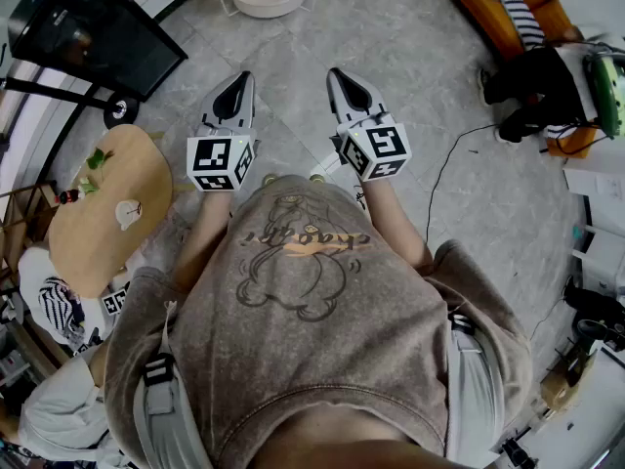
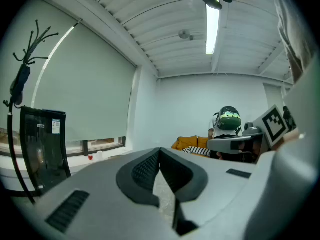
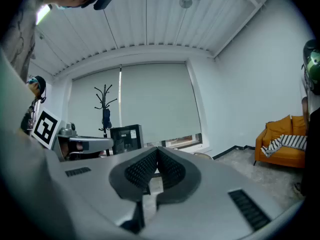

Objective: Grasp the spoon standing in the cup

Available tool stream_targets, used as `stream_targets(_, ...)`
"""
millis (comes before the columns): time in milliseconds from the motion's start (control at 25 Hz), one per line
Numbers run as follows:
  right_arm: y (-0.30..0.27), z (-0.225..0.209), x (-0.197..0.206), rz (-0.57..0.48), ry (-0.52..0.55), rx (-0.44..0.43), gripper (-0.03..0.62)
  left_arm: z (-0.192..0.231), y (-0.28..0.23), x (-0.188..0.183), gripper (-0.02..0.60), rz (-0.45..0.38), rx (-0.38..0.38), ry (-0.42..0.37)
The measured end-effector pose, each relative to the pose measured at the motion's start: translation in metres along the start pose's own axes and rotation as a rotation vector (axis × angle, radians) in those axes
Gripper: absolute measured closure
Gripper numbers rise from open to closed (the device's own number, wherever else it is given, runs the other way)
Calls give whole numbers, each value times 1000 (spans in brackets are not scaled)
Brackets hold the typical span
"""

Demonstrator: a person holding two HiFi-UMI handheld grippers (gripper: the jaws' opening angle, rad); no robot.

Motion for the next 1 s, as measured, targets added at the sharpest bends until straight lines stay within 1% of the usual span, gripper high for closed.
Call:
stream_targets(280,-6,2,3,0,-4,-2,576,6,-1,1,565,7,2,-3)
stream_targets(480,-12,4,6,-14,-43,-9,576,13,-1,1,565,11,7,-11)
stream_targets(600,-15,9,9,-13,-51,4,576,21,2,4,565,13,14,-12)
stream_targets(680,-17,13,11,-17,-50,16,576,27,3,6,565,15,23,-17)
stream_targets(840,-19,25,13,-36,-66,40,576,36,5,6,565,15,56,-50)
stream_targets(1000,-23,31,15,-44,-71,59,576,46,0,10,565,24,81,-42)
Point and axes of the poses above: the fingertips, and each gripper's own axes: y backward along the fingers, z to its left, x out of its underside, the point moved 10 cm from there along y, backward along the fingers, and after that the axes turned 2 degrees about y, right-handed, at the moved point
